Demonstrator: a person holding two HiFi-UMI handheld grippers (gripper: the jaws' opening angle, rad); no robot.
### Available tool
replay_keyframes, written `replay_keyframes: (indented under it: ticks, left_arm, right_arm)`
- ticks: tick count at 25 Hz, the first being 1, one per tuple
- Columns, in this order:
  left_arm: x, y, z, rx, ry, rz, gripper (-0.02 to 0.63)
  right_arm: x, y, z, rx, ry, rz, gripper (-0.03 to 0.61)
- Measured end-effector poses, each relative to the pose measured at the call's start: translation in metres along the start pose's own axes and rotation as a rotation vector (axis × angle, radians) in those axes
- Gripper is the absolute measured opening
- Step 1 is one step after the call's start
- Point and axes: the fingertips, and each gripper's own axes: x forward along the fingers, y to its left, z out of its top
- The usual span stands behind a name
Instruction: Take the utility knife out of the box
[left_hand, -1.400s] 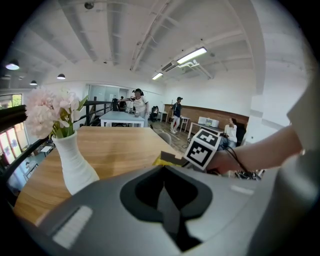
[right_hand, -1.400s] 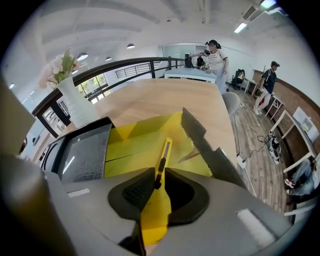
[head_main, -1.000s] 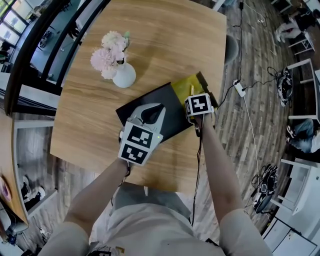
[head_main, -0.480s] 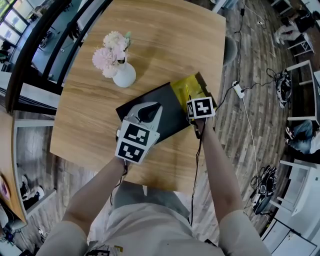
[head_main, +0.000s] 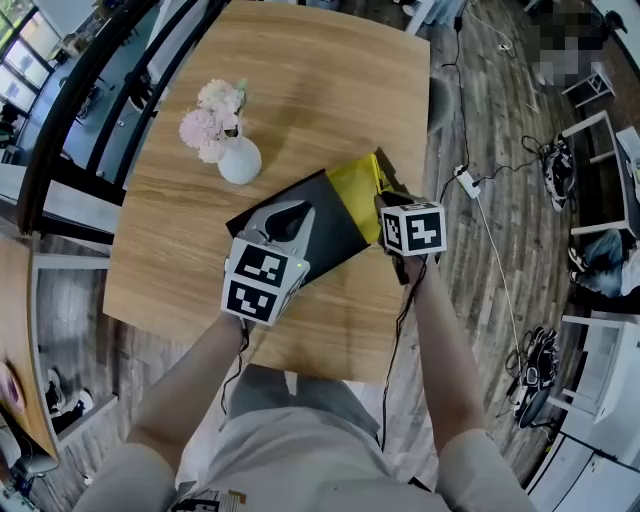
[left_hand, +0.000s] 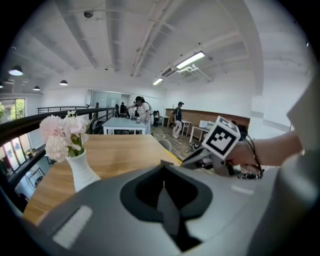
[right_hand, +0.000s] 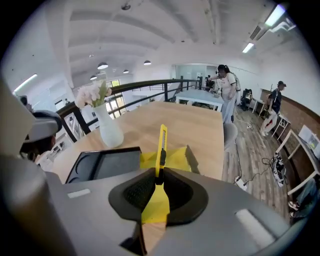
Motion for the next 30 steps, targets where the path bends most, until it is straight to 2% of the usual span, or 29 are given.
replay_keyframes:
  ticks: [11, 18, 23, 27, 30]
  left_arm:
    - [-0.048, -0.03, 0.062, 0.075, -0.117, -0.004, 0.003]
    - [-0.094, -0.055, 0.112, 0.098, -0.223, -0.001, 0.003]
    - [-0.128, -0.077, 0.142, 0.138, -0.308, -0.017, 0.003]
    - [-0.154, -0.093, 0.165, 0.18, -0.359, -0.028, 0.002]
    - [-0.176, -0.107, 0.181, 0.262, -0.399, -0.025, 0.002]
  right_arm:
    - [-0.125, 0.017, 0.059, 0.01, -0.271, 0.023, 0.054]
    - [-0.231, 0.045, 0.091, -0.055, -0.452, 0.066, 0.054]
    - [-0.298, 0.061, 0.096, -0.089, -0.527, 0.04, 0.054]
    - [-0.342, 0.07, 0.096, -0.069, -0.602, 0.044, 0.055]
    - [-0.375, 0.082, 0.095, -0.061, -0.679, 0.072, 0.055]
